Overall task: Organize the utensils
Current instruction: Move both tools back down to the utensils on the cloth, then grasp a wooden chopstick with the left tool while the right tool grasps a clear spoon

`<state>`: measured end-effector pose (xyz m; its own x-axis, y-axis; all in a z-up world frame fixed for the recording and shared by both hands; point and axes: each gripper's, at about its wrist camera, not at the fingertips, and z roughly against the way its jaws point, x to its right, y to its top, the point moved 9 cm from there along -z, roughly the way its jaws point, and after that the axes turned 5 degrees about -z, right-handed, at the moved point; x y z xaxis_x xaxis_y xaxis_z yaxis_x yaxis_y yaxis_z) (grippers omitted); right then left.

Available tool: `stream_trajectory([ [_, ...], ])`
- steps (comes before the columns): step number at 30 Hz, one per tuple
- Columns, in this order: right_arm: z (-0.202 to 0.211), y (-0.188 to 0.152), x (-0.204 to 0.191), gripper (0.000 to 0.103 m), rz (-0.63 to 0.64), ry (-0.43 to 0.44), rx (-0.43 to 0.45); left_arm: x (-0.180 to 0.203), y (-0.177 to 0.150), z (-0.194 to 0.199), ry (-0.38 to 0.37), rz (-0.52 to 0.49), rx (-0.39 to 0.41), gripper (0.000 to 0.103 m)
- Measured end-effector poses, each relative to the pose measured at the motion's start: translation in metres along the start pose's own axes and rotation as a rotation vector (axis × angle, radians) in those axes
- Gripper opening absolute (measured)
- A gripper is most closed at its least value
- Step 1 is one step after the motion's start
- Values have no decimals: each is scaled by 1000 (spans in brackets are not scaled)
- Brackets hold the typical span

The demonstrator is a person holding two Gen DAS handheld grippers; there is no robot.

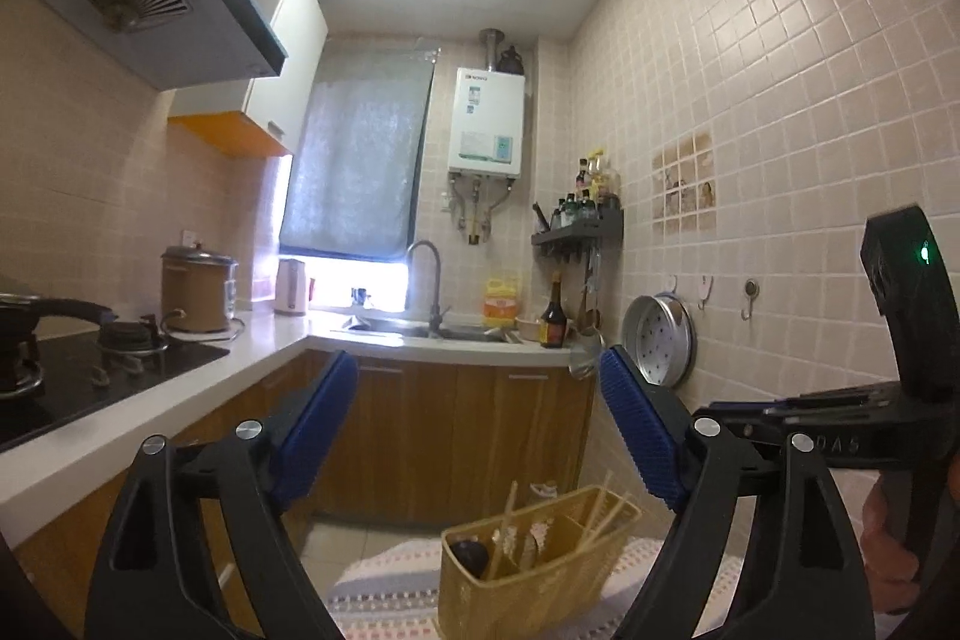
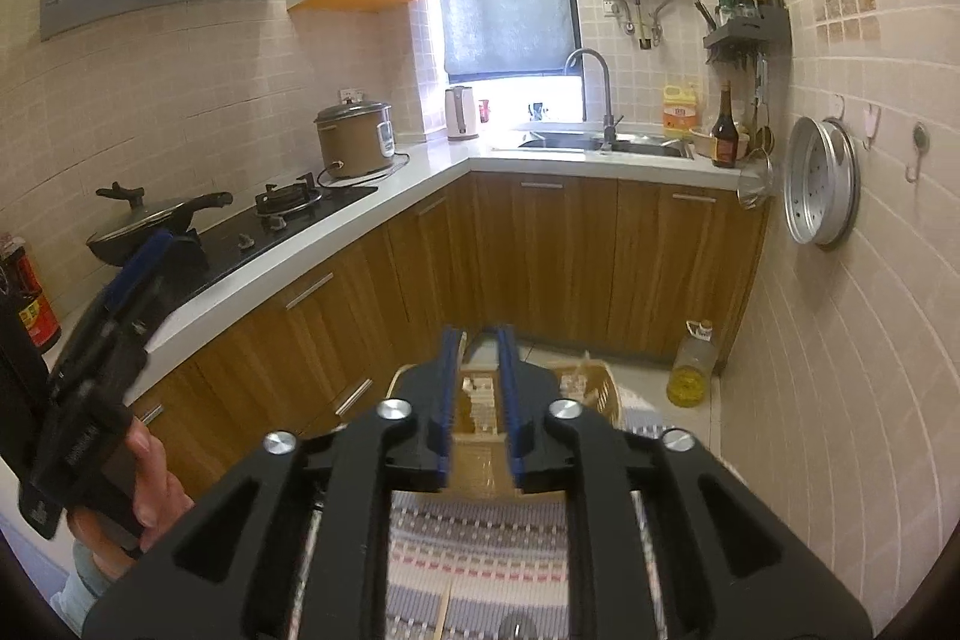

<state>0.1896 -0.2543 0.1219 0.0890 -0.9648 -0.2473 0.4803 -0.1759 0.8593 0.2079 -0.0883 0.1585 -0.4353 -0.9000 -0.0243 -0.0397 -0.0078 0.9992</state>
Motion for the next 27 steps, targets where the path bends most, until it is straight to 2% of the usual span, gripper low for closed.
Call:
stream_trajectory([
  [2, 6, -10, 4, 30, -3, -10, -10, 5, -4, 12, 0, 3, -27, 82],
  [4, 10, -27, 11, 33, -11, -13, -35, 10, -12, 18, 3, -6, -74, 83],
  [6, 10, -43, 21, 34, -30, -28, -67, 14, -25, 22, 13, -10, -134, 83],
  [9, 2, -78, 36, 34, -92, -6, -157, 23, -63, 22, -18, 35, -262, 82],
  [10, 0, -87, 40, 34, -105, -7, -181, 24, -71, 21, -28, 48, -290, 79],
  [14, -18, -134, 52, 34, -110, -44, -315, 34, -139, 12, -86, 128, -499, 68],
  [16, -27, -159, 54, 34, -92, -67, -394, 41, -176, 4, -127, 179, -629, 60],
  [19, -36, -195, 57, 34, -85, -56, -490, 49, -229, -4, -177, 269, -806, 54],
  [23, -35, -236, 56, 33, -103, -27, -569, 56, -277, -10, -198, 324, -941, 52],
  [27, -36, -262, 60, 33, -149, 5, -617, 68, -298, -15, -178, 273, -984, 47],
])
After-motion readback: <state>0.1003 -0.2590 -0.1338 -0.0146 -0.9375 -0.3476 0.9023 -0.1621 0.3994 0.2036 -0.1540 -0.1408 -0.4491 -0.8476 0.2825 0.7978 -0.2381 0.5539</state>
